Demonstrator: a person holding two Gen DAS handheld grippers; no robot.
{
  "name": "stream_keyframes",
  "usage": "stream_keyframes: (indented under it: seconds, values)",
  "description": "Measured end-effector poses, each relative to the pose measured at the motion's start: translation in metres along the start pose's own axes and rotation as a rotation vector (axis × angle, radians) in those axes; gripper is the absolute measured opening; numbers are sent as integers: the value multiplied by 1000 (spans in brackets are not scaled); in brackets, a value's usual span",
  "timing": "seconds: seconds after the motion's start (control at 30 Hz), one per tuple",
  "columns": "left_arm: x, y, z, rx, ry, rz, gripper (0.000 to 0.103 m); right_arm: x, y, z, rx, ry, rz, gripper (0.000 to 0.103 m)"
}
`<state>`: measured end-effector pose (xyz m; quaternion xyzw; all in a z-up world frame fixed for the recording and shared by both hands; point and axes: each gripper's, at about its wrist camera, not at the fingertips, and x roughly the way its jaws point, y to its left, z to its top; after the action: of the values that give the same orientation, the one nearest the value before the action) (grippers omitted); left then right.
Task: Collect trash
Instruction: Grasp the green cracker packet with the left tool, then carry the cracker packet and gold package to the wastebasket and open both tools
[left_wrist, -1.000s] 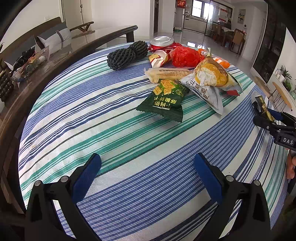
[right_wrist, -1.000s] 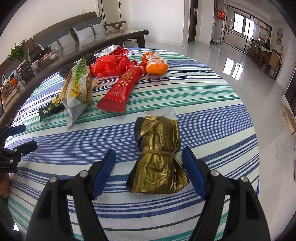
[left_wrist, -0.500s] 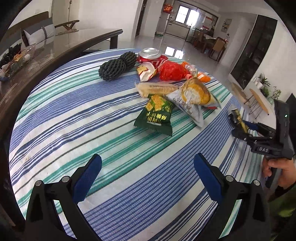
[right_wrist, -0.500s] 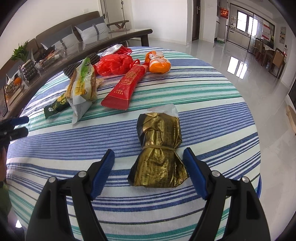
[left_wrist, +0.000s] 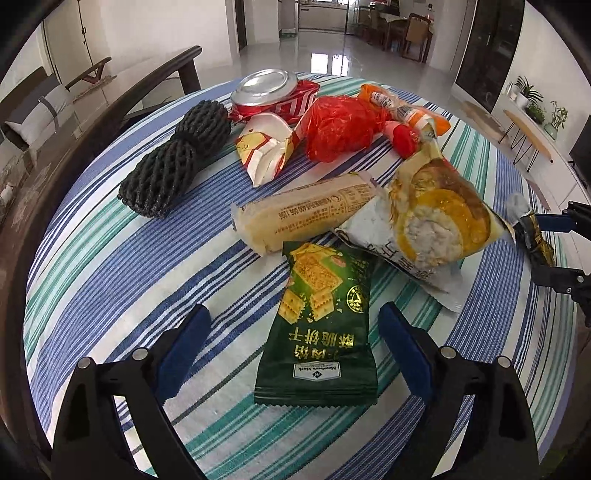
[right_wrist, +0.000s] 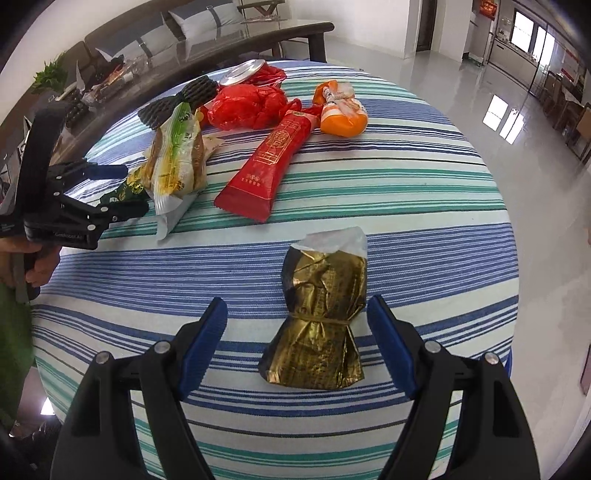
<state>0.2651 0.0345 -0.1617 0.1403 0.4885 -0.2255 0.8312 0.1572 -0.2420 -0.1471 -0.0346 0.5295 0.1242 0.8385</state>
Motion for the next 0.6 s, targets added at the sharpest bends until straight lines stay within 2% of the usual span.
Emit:
stream_keyframes:
  seconds: [0.03,0.07,0.13,0.17,0.3,0.6]
  values:
    - [-1,0,0,1,-3,-4,79,2,2,1,-7,11,-13,74]
    - [-3,0,1,1,-9,-4,72,4,3,2,-13,20,-22,63]
    - [-9,-2,-1,10,-22,-13,41,7,1,4,-12,28,-27,42]
    - [-10,-3,-2,12,-22,-12,39,6,0,4,-4,24,-23,29]
    - [-24,-2,-14,-12,-36,11,34,-10,-2,0,19,-28,-4,27]
    - [-76,10,-38,-142,-129,-35,33,-45,-10,-4,65,-115,57,27]
